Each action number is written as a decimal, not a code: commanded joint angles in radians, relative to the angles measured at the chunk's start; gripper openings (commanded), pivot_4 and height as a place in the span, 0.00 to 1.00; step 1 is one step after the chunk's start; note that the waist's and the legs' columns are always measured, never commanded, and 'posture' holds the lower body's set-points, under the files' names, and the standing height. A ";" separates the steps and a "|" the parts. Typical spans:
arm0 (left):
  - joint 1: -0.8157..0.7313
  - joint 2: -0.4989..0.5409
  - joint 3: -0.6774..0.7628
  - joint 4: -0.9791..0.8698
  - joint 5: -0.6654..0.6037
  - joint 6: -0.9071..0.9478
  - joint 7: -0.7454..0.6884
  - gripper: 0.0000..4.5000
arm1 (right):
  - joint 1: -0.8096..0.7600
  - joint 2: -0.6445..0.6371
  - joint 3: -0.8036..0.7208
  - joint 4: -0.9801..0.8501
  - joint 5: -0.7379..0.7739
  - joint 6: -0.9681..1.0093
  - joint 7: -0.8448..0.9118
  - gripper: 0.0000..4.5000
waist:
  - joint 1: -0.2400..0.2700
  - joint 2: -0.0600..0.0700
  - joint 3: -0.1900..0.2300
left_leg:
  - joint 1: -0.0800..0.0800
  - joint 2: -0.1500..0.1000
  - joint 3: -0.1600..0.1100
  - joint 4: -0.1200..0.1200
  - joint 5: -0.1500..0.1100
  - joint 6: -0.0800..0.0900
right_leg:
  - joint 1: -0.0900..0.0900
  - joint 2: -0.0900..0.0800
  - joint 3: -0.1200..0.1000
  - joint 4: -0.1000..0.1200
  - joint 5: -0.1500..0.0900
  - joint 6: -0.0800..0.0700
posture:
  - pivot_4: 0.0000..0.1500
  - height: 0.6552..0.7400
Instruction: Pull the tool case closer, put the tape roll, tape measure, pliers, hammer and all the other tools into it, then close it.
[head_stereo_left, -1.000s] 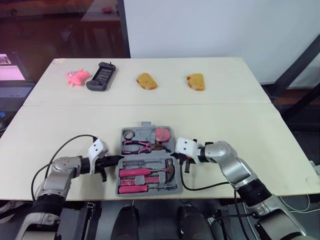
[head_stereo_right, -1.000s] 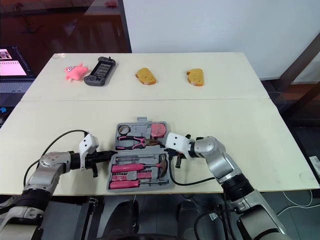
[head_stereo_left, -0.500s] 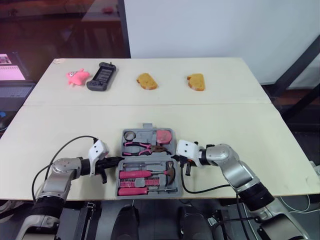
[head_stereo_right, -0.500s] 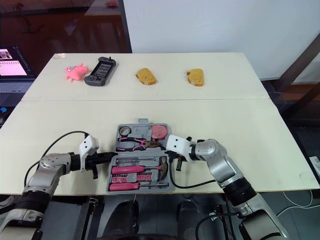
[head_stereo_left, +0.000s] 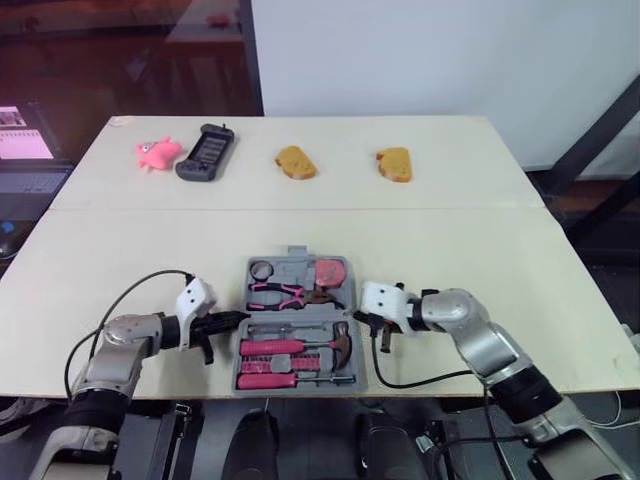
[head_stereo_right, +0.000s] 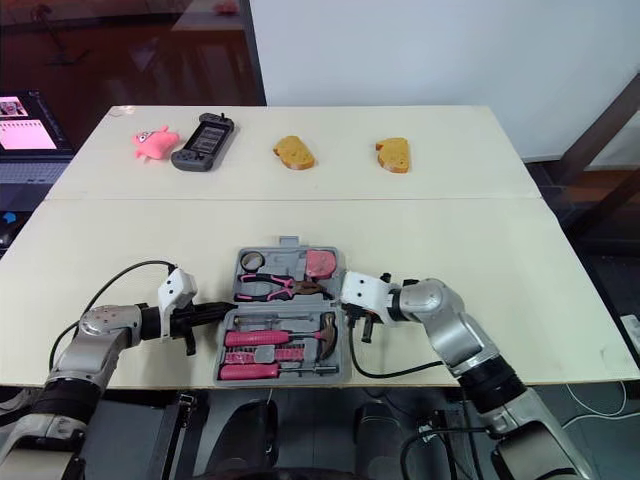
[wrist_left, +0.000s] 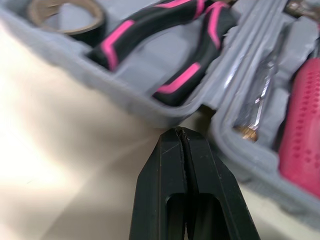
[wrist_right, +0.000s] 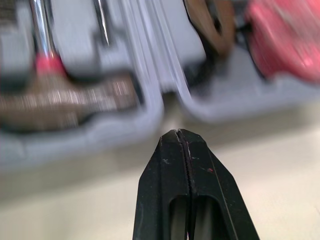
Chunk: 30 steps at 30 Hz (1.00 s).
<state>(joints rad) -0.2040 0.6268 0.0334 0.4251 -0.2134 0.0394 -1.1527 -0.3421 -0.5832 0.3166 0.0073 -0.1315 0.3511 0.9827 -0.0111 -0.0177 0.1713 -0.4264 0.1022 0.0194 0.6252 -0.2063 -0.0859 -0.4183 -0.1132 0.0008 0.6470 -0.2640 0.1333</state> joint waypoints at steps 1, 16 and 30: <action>0.056 0.049 0.086 -0.076 -0.079 0.018 -0.025 0.01 | -0.012 -0.027 -0.104 -0.107 0.116 0.111 0.041 0.00 | -0.006 0.000 0.000 | 0.000 0.000 0.000 -0.001 0.000 0.000 | -0.001 0.000 0.000 0.000 0.000 0.000 | 1.00 0.77; 0.259 0.070 -0.126 -0.684 -0.237 0.366 -0.055 0.00 | -0.173 0.044 -0.261 -0.177 0.521 0.744 -0.050 0.99 | 0.001 0.000 0.001 | -0.001 0.000 0.000 -0.002 0.000 0.000 | -0.001 -0.001 0.000 -0.001 -0.002 -0.005 | 1.00 0.77; 0.251 0.025 -0.198 -0.557 -0.112 0.328 0.083 0.00 | -0.320 0.193 -0.279 0.196 0.515 0.736 -0.229 0.99 | -0.001 0.000 0.001 | -0.001 0.000 0.000 -0.003 0.000 0.000 | -0.003 -0.001 0.000 0.000 -0.002 -0.004 | 1.00 0.77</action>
<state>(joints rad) 0.0384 0.6407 -0.1750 -0.1657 -0.3473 0.3801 -1.0768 -0.6321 -0.4001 0.0499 0.1720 0.3852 1.1278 0.7587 -0.0124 -0.0174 0.1720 -0.4277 0.1019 0.0194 0.6225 -0.2064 -0.0857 -0.4208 -0.1138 0.0011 0.6466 -0.2660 0.1291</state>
